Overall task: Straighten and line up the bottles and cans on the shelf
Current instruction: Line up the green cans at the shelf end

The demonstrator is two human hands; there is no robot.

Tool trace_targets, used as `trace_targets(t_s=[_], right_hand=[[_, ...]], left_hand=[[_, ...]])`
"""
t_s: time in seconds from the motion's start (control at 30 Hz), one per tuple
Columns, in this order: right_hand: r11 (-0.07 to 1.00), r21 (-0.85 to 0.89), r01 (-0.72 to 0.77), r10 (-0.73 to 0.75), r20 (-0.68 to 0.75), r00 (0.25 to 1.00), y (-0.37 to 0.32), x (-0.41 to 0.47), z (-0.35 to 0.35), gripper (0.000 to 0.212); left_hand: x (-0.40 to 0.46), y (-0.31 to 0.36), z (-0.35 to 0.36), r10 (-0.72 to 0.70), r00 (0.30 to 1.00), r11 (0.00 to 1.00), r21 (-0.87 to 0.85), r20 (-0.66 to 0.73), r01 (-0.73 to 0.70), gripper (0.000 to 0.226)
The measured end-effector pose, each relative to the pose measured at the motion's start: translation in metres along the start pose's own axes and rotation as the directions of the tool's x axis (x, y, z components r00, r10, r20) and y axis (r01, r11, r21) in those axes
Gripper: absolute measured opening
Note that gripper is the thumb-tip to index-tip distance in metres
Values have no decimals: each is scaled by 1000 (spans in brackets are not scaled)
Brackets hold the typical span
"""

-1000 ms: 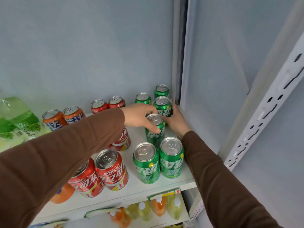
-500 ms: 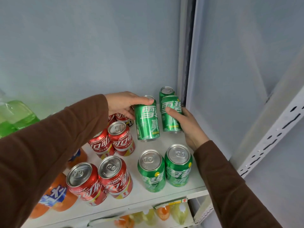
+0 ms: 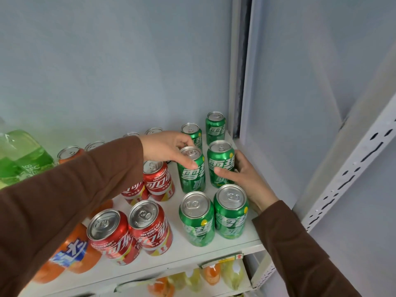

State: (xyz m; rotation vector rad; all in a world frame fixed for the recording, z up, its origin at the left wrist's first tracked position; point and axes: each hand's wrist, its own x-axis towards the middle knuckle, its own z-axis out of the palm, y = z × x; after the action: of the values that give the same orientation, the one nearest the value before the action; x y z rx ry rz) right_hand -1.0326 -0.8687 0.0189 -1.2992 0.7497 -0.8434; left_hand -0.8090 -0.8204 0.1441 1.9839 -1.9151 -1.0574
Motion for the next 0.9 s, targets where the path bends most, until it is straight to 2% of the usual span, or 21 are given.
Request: trace_targets(t_s=[0.17, 0.3, 0.43, 0.5, 0.53, 0.63, 0.7, 0.77, 0.9], right_hand=[[1000, -22, 5, -5, 20, 1000, 7, -1, 1, 53], [1000, 19, 10, -11, 37, 999, 12, 0, 3, 54], [1000, -6, 2, -2, 78, 997, 7, -4, 0, 66], [999, -28, 24, -23, 40, 999, 1, -6, -3, 74], [999, -18, 49, -49, -16, 999, -5, -5, -4, 74], [993, 52, 110, -93, -268, 959, -27, 15, -4, 62], [991, 12, 137, -123, -356, 926, -37, 39, -3, 54], [986, -96, 136, -162, -369, 915, -38, 66, -3, 61], [981, -169, 93, -139, -281, 950, -25, 110, -5, 82]], left_hand=[[0, -5, 10, 26, 1000, 999, 46, -2, -25, 61], [2, -4, 13, 31, 999, 999, 39, 25, -32, 66], [3, -3, 10, 4, 998, 997, 73, 67, -8, 77], [3, 2, 4, -18, 996, 996, 86, 85, 11, 89], [3, 6, -2, -18, 997, 996, 86, 80, 11, 87], [4, 18, -25, 48, 995, 998, 56, -90, -43, 62], [13, 19, -38, 87, 965, 995, 72, -246, -71, 54], [27, 15, -45, 82, 952, 993, 101, -295, -55, 59], [54, 3, -52, 37, 973, 984, 179, -230, 5, 75]])
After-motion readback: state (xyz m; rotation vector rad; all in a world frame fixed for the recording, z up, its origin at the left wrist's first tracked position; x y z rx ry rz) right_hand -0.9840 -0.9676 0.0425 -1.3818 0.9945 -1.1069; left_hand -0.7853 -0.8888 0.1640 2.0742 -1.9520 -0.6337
